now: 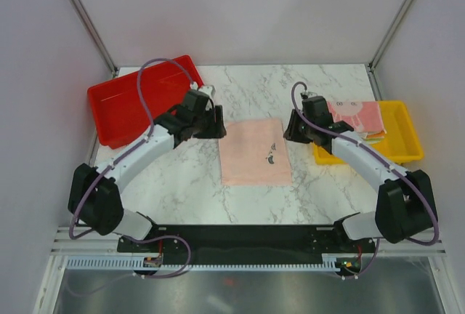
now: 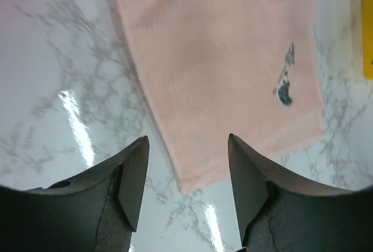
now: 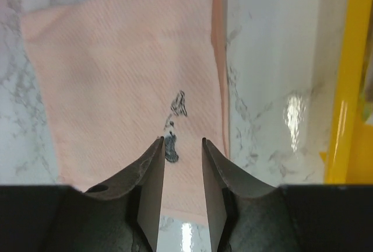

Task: Fold and stack the towels
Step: Fold the towel

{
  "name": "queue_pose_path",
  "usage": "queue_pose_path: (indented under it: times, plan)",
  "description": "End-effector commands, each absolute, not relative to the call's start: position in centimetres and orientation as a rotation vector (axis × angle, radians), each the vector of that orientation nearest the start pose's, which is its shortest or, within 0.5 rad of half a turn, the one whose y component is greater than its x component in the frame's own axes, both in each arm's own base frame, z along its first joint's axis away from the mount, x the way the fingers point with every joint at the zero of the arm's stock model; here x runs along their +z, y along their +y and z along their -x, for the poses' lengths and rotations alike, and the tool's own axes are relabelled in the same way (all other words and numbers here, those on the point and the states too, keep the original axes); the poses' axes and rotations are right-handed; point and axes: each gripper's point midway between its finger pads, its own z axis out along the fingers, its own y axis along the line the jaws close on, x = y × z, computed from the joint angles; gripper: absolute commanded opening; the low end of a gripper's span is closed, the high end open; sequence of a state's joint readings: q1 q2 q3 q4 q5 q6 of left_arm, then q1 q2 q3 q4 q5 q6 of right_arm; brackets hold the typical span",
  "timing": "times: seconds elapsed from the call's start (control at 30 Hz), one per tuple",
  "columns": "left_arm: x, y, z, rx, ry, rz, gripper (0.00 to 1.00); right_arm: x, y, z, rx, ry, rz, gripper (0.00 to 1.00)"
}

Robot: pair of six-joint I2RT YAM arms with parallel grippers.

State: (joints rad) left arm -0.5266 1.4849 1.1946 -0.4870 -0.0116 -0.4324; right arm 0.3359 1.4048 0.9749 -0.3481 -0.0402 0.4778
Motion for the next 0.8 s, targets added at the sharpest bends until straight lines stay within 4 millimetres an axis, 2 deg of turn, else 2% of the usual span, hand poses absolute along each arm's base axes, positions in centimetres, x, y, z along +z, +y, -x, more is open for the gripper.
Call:
queue_pose_path:
  times: [0.0,0.03,0.07,0.1,0.13,0.17,0.33,0.47,0.77]
  plan:
    - [10.9,-24.0,-26.2,-0.562,2.576,-0.148,0.63,8.5,13.3,-29.5,0.302,2.527,-0.219,0.38]
    - [10.2,-24.4,-25.1,-0.595,2.6,-0.097,0.63,8.9,13.6,-28.9,0.324,2.512,-0.25,0.38]
    - [9.9,-24.8,-24.7,-0.62,2.589,-0.079,0.63,8.0,13.4,-27.9,0.311,2.531,-0.267,0.37]
    - [8.4,-24.4,-23.5,-0.61,2.616,-0.061,0.63,7.7,13.2,-27.7,0.303,2.524,-0.284,0.37]
    - [8.0,-24.4,-23.2,-0.623,2.623,-0.022,0.63,7.7,13.3,-27.4,0.302,2.518,-0.295,0.37]
    - [7.5,-24.3,-23.1,-0.622,2.624,-0.015,0.64,6.7,13.1,-26.7,0.287,2.533,-0.321,0.36]
    - [5.0,-24.2,-23.1,-0.582,2.671,0.035,0.66,3.9,12.6,-26.3,0.246,2.543,-0.36,0.35]
    - [4.3,-24.3,-23.3,-0.606,2.643,0.06,0.62,2.8,12.3,-26.0,0.248,2.52,-0.368,0.33]
    - [3.4,-24.3,-23.7,-0.571,2.661,0.076,0.53,2.7,12.9,-27.1,0.313,2.448,-0.456,0.32]
